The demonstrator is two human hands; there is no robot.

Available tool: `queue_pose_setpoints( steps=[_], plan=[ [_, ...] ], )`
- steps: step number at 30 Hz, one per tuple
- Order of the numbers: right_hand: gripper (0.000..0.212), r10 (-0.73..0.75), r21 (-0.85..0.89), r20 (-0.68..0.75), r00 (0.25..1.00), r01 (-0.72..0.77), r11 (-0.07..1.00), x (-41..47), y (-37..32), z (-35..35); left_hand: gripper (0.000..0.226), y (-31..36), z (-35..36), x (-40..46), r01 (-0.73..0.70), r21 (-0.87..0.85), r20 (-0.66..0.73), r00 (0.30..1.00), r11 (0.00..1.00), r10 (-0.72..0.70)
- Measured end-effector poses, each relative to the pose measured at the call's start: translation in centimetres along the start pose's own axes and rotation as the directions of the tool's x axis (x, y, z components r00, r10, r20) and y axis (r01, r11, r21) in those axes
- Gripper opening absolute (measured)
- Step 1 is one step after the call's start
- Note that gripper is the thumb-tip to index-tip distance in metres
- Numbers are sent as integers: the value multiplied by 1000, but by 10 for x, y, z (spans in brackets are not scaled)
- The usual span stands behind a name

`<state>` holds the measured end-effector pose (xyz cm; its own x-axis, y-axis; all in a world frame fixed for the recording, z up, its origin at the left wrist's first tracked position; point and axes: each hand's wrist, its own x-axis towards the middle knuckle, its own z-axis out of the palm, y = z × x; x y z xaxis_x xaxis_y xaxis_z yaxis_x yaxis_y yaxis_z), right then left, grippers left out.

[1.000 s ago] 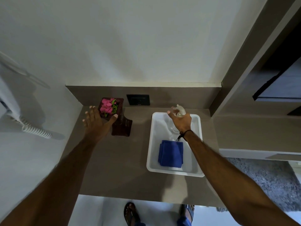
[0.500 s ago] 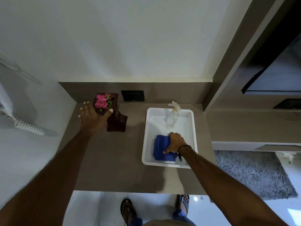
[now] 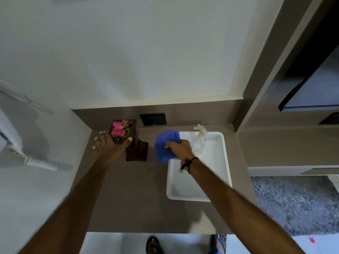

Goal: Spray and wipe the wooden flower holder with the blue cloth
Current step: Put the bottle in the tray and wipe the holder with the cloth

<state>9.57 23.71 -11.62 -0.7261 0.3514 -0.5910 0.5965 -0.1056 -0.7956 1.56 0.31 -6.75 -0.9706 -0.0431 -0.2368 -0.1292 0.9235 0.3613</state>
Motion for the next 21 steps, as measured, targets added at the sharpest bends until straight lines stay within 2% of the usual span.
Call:
queue_pose_setpoints(
  steps=[3, 8, 10, 13, 16, 18, 19, 21],
  plan=[
    [41, -151, 39, -68, 986, 154, 987, -2, -29, 38, 109, 8, -7, -3, 27, 49, -1, 1000, 998, -27],
    [29, -318, -16, 57, 947, 319, 948, -5, -40, 98, 109, 18, -10, -6, 71, 33, -10, 997, 997, -70],
    [23, -302, -49, 67, 951, 305, 951, 4, -27, 110, 109, 18, -10, -6, 73, 23, -3, 997, 997, -73],
    [23, -208, -234, 137, 969, 235, 943, 21, -3, 118, 106, 17, -9, -7, 75, 16, 3, 997, 997, -75],
    [30, -151, -439, 145, 978, 200, 876, 33, 10, 115, 106, 19, -9, -8, 80, 16, -5, 997, 997, -80],
    [34, -184, -540, 102, 978, 210, 815, 39, 15, 113, 104, 17, -7, -7, 69, 6, -10, 998, 998, -69],
    [35, -202, -558, 87, 975, 216, 801, 41, 16, 113, 105, 16, -7, -7, 63, 4, -9, 998, 998, -63],
    [32, -181, -502, 89, 979, 201, 841, 40, 13, 118, 106, 14, -6, -6, 61, -2, 2, 998, 998, -61]
  ],
)
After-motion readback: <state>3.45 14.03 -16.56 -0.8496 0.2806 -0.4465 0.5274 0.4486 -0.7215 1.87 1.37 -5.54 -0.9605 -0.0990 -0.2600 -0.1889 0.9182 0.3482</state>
